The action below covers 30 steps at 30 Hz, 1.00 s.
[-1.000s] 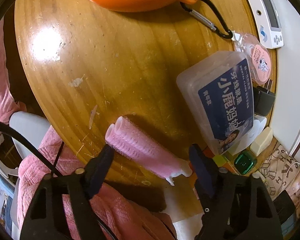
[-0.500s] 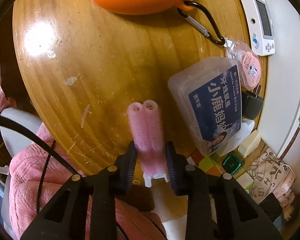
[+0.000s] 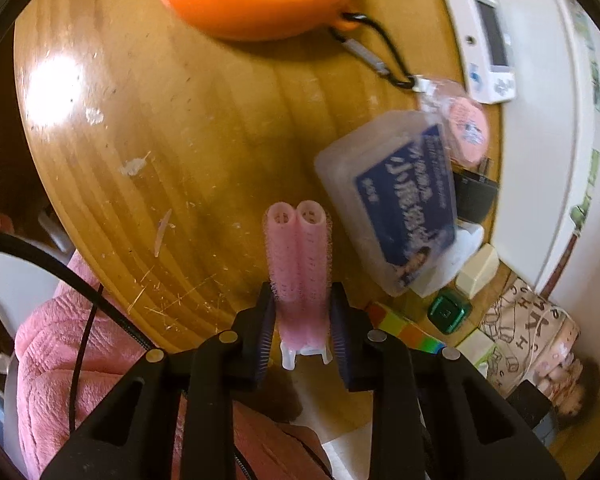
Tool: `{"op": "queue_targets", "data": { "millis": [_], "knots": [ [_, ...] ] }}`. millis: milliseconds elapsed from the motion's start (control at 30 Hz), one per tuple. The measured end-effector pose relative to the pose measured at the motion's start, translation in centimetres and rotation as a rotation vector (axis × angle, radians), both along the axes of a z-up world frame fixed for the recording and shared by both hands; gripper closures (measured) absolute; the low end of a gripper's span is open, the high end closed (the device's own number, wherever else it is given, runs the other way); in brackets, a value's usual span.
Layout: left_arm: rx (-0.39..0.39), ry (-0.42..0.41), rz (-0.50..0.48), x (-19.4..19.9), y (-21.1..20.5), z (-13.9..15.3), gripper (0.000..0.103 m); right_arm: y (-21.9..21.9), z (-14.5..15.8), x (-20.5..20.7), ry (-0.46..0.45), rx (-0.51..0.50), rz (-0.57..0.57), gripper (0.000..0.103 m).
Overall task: Organize rigid objects
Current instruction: 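Lift the curlers with left tool while right tool lifts the cube toward the bin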
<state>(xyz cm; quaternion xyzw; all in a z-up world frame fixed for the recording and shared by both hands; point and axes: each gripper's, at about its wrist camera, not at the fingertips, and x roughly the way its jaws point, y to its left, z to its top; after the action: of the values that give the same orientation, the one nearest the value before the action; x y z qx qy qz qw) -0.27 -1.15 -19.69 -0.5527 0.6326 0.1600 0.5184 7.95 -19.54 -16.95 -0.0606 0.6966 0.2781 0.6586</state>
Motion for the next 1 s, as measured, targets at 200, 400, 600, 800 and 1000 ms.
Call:
{"op": "queue_targets", "data": {
  "millis": [200, 400, 600, 800, 1000],
  "knots": [
    [0.023, -0.092, -0.038, -0.6, 0.5, 1.9, 0.075, -0.9, 0.9, -0.8, -0.039, 0.008, -0.051, 0.039],
    [0.071, -0.171, -0.093, -0.6, 1.2, 4.4, 0.075, -1.8, 2.2, -1.6, -0.091, 0.031, -0.105, 0.039],
    [0.134, -0.249, -0.165, -0.1, 1.5, 7.0, 0.075, -2.3, 3.8, -2.1, -0.164, 0.047, -0.144, 0.039],
    [0.222, -0.308, -0.225, 1.7, 2.1, 9.8, 0.075, -2.5, 5.6, -1.9, -0.246, 0.044, -0.191, 0.039],
    [0.322, -0.384, -0.318, 3.8, 3.0, 13.1, 0.075, -2.5, 7.3, -0.9, -0.325, 0.039, -0.254, 0.039]
  ]
}}
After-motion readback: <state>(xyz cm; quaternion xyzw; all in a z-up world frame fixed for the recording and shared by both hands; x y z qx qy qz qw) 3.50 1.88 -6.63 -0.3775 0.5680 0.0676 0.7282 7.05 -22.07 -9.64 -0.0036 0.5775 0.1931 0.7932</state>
